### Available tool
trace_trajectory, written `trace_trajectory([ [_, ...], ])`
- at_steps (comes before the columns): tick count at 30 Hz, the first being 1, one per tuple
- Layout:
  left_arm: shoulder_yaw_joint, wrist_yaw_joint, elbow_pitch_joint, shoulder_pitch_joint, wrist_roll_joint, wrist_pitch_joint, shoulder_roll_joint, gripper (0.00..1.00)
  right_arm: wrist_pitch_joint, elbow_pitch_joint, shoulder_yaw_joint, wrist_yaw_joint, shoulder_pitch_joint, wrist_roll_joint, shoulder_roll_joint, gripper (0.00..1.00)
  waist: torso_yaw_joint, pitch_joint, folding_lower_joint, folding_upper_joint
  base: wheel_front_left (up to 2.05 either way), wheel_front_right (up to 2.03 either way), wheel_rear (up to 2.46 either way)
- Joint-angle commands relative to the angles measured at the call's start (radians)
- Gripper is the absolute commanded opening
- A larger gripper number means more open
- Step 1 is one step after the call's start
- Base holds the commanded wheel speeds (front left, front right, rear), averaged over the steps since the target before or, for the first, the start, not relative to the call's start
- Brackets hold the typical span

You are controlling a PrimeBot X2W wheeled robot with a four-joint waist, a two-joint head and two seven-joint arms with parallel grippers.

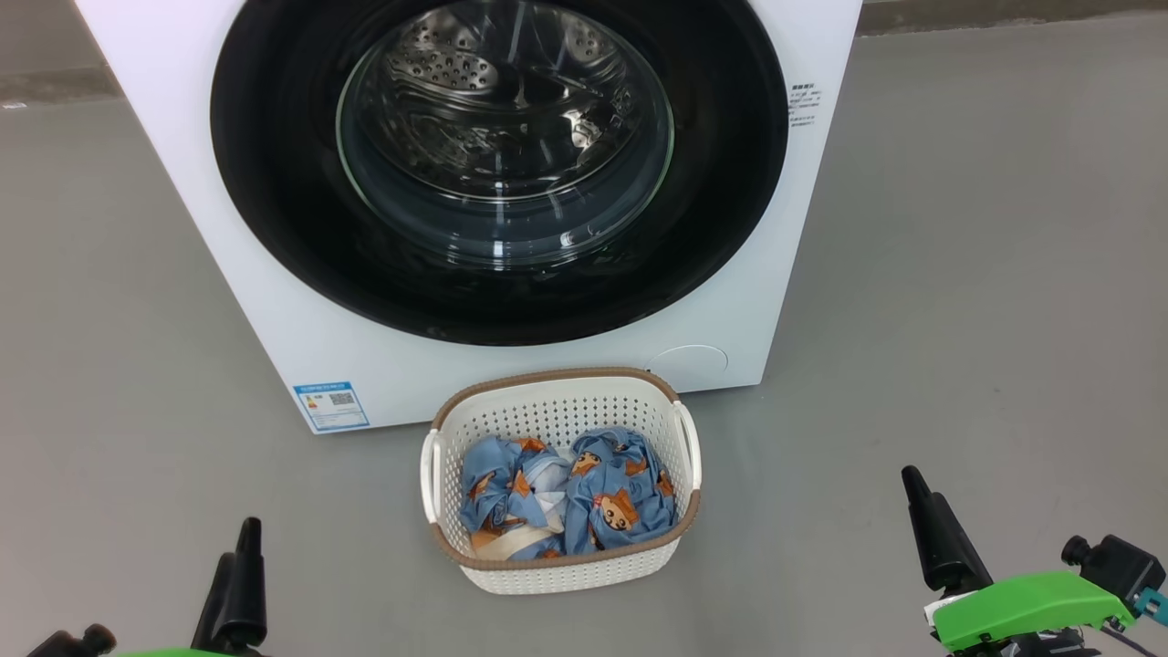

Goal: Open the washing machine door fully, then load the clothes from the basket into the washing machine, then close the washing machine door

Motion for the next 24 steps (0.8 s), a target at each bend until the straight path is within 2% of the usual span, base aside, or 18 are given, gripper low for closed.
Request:
trace_trajectory([
  [1,0.011,-0.005,-0.033,-0.034,0.034,-0.011,0.025,1.0,-0.011,-0.032,0.015,0.0,-0.051,-0.042,-0.013,1.0,0.0,0.0,-0.0001,0.0,0.0,0.0,0.0],
  [24,-0.012,-0.007,-0.065,-0.036,0.331,-0.079,0.059,1.0,-0.079,-0.035,0.045,-0.001,-0.078,-0.36,-0.02,1.0,-0.008,-0.003,-0.0001,0.0,0.0,0.0,0.0],
])
